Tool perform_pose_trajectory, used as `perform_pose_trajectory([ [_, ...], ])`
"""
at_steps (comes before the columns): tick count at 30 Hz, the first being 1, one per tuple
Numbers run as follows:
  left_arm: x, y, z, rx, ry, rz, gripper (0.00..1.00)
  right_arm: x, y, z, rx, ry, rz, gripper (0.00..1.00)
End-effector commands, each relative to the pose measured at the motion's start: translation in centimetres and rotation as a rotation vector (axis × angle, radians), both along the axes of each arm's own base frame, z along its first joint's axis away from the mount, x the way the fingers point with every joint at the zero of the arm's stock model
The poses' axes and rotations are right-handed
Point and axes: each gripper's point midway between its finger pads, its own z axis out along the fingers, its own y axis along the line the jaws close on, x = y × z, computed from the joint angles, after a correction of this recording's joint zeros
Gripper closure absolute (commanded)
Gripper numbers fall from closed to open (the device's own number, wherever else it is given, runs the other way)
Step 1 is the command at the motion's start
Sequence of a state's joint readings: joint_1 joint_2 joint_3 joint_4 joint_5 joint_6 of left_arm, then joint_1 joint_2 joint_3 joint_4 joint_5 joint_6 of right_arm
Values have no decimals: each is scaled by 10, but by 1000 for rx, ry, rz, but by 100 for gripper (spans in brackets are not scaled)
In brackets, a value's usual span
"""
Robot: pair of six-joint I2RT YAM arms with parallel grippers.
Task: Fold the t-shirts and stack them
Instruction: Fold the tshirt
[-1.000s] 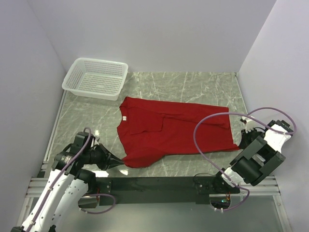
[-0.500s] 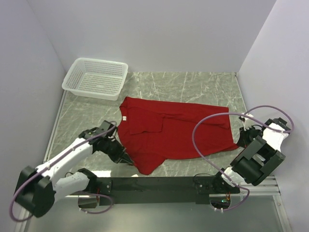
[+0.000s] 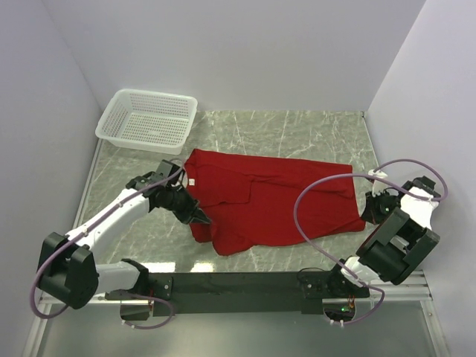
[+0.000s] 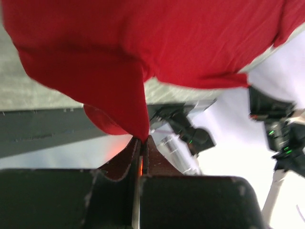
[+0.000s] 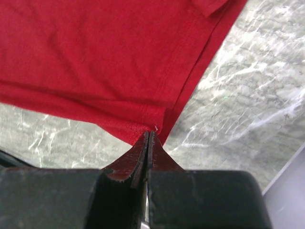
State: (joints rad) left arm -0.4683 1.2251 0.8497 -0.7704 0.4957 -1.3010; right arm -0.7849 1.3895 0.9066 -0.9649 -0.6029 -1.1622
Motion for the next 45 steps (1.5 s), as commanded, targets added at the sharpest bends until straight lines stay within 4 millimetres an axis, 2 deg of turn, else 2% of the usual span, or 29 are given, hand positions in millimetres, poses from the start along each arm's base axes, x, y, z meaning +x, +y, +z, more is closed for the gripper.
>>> perform_pose_trajectory([
  [1,29,11,3,11,-91,30,100,12,-5,-5,1,-17,-48,100],
  [3,47,21,5,19,-129,64,100,15,-8,-7,3,-12,-69,100],
  [4,58,22,12,15,-164,73,100,19,-11,-7,3,-18,-90,100],
  [7,79,27,13,23,-203,76,100,25,-15,-9,12,-13,-125,100],
  [15,116,26,2,35,-238,63,100,34,-22,-23,47,27,-186,100],
  [22,152,21,12,42,-298,55,100,33,-27,-32,33,54,-220,100],
  [30,172,17,5,50,-300,35,100,34,-30,-34,20,47,-246,100],
  [35,185,13,13,46,-328,22,100,34,-31,-26,14,-1,-238,100],
  [40,198,14,14,56,-335,24,100,41,-35,-18,4,-40,-264,100],
  [45,215,12,10,47,-334,36,100,48,-40,-20,14,-51,-300,100],
])
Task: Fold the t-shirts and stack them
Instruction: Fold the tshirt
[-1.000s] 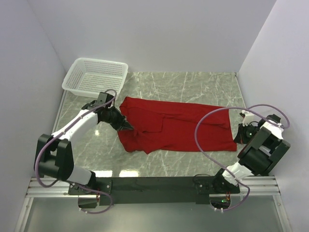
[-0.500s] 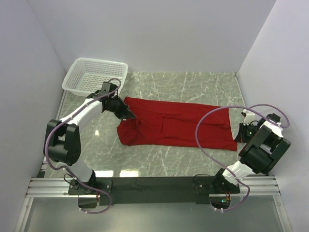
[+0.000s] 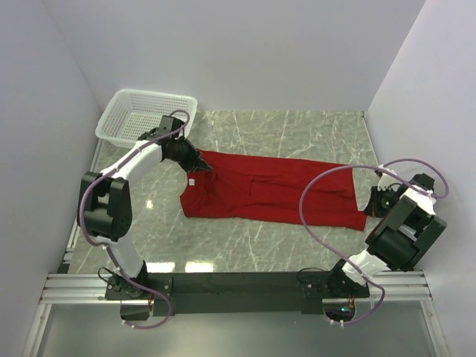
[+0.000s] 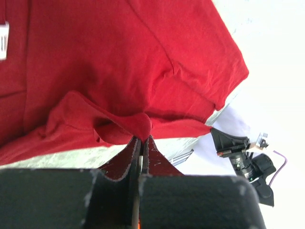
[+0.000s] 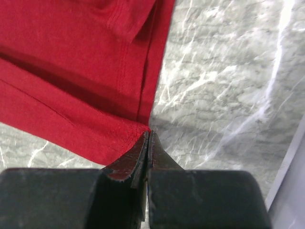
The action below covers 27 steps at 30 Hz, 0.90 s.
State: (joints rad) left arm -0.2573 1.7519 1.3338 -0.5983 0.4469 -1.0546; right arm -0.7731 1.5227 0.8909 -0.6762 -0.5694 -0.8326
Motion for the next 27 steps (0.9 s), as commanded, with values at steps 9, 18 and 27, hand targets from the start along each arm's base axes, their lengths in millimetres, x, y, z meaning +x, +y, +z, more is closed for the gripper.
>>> perform_pose_trajectory([
  [9,48,-9,8,-15,-62,-13,99,11,-14,-1,-39,-42,-56,100],
  [18,62,-10,0,-7,-50,-12,100,15,-18,3,-49,-66,-88,100],
  [27,72,-2,2,-10,-59,9,100,24,-13,6,-30,-83,-92,100],
])
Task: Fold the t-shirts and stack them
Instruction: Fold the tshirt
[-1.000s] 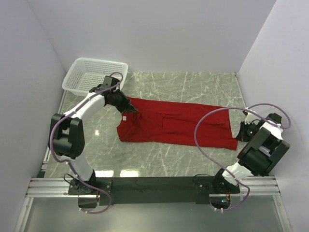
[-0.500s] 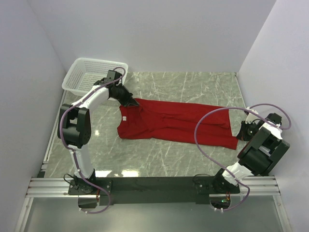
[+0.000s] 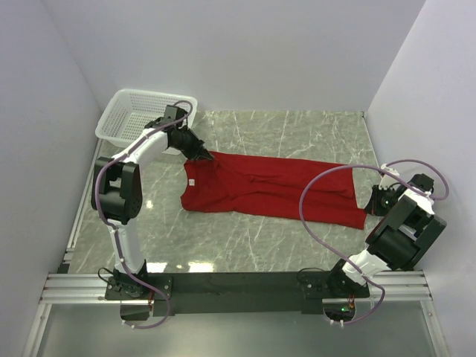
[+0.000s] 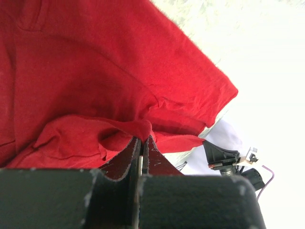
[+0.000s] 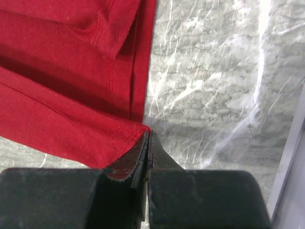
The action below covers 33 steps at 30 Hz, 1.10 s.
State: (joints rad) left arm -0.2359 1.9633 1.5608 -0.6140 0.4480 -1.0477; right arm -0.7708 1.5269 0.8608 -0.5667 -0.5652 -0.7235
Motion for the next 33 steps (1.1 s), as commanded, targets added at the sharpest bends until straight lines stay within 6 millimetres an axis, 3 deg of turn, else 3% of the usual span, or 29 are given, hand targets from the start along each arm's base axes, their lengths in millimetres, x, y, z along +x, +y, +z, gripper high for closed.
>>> perform_pose_trajectory([
  [1,16,4,13,-11,-54,-4,100,15,-6,10,-35,-55,-3,100],
  [23,40,11,-5,0,-29,24,100,47,-5,23,-53,-90,-5,100],
  [33,44,16,-11,11,-22,32,100,53,-7,17,-59,-74,-18,100],
])
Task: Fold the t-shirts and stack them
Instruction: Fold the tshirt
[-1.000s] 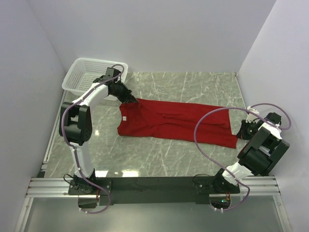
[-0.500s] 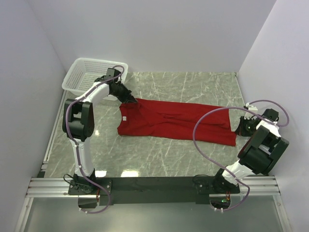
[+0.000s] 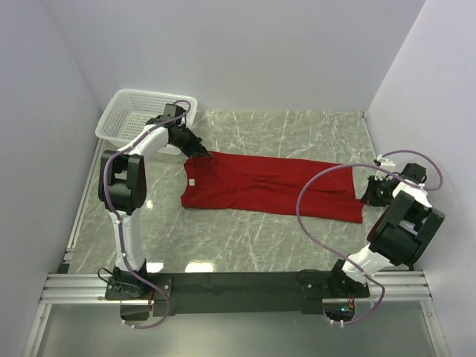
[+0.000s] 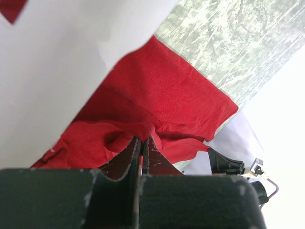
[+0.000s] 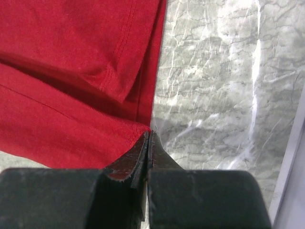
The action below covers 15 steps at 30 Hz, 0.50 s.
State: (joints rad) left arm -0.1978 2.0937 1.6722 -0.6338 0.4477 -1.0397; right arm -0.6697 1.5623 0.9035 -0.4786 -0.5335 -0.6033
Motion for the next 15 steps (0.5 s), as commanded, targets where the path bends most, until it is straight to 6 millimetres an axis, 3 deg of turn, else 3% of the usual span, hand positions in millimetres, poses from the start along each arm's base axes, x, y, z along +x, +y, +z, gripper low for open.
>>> perform_pose_trajectory([
  [1,15,4,13,2,-56,1,100,19,-13,11,-40,-42,-14,100],
  [15,19,7,1,17,-38,7,99,33,-15,13,-57,-43,-25,100],
])
